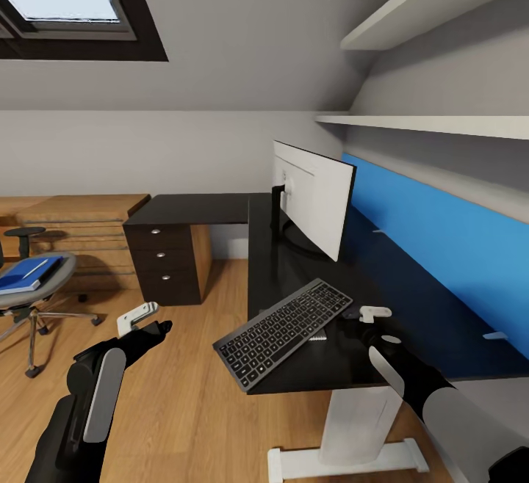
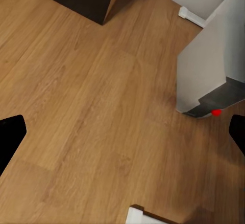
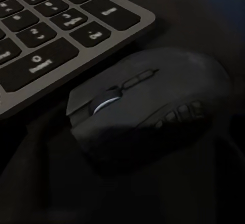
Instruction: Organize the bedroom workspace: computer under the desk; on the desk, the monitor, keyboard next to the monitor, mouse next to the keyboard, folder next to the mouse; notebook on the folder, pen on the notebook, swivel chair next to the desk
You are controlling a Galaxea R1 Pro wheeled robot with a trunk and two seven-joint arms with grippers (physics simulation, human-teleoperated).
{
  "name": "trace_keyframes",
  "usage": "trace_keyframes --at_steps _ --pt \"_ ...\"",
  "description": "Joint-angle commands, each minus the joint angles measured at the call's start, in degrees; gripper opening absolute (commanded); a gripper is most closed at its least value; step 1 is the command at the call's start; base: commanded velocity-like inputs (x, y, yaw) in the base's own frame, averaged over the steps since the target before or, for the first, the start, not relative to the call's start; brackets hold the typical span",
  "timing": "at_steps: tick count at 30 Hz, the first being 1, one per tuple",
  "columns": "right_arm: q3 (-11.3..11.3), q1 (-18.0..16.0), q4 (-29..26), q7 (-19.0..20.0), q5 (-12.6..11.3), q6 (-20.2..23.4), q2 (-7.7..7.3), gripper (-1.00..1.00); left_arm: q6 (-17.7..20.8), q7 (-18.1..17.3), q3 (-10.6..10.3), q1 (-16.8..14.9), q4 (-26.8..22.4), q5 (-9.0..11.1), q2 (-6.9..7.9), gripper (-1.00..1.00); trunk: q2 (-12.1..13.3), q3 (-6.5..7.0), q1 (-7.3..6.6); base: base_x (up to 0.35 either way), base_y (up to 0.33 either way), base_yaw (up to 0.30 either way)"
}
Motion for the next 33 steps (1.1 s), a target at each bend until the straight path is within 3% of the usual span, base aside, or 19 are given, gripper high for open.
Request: trace_keyframes --at_steps 1,33 --pt "0.5 0.0 -0.2 -0.5 -0.4 0.2 -0.09 1.00 0.2 0.5 0.1 -0.1 -0.1 0.6 -0.05 1.00 0.0 -0.06 0.00 0.006 0.000 0.000" --pt "0.3 0.0 -0.2 -1.1 -0.5 0.8 -0.27 1.00 0.3 0.5 0.0 -0.1 -0.1 0.6 -0.13 1.00 0.0 -0.06 0.00 0.011 0.000 0.000"
